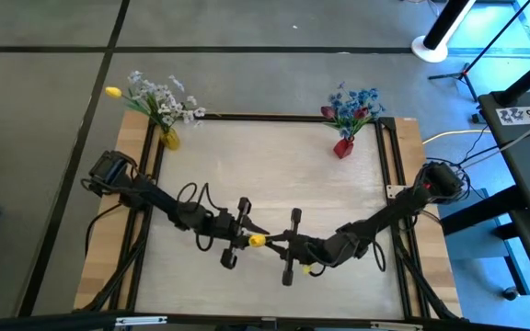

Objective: Sort flowers into vase by color
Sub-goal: Put the yellow flower into the yellow vase

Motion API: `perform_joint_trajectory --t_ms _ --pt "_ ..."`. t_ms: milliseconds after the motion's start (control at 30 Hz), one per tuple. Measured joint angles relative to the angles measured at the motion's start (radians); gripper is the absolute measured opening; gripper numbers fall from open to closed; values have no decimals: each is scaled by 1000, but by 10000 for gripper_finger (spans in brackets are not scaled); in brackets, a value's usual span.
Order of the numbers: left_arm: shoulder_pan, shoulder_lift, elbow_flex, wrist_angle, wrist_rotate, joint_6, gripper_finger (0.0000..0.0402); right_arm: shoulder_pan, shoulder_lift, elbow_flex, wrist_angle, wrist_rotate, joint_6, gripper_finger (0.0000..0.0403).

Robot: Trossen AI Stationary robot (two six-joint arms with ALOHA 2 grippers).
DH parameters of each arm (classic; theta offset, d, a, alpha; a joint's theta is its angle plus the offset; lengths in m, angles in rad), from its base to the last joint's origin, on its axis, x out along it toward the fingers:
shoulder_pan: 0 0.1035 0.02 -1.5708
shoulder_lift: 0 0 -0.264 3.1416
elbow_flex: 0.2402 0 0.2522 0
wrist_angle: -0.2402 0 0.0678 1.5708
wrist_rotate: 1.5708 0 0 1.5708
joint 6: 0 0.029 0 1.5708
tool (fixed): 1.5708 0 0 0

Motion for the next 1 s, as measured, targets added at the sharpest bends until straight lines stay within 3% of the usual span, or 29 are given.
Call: perform_joint_trajectory --t_ms 267,533,700,833,1000 --pt "1 0 20 -56 2 6 67 10 2 0 -6 4 -24 15" --pt "-4 0 20 -63 -6 12 83 85 -6 0 79 135 -187 5" --pt "-4 0 22 -63 0 7 133 83 -6 0 126 119 -213 14" --pt "-10 0 52 -63 78 62 161 62 -6 0 124 116 -213 12" --pt "-1 3 95 -103 -5 80 166 39 -7 0 124 13 -208 5"
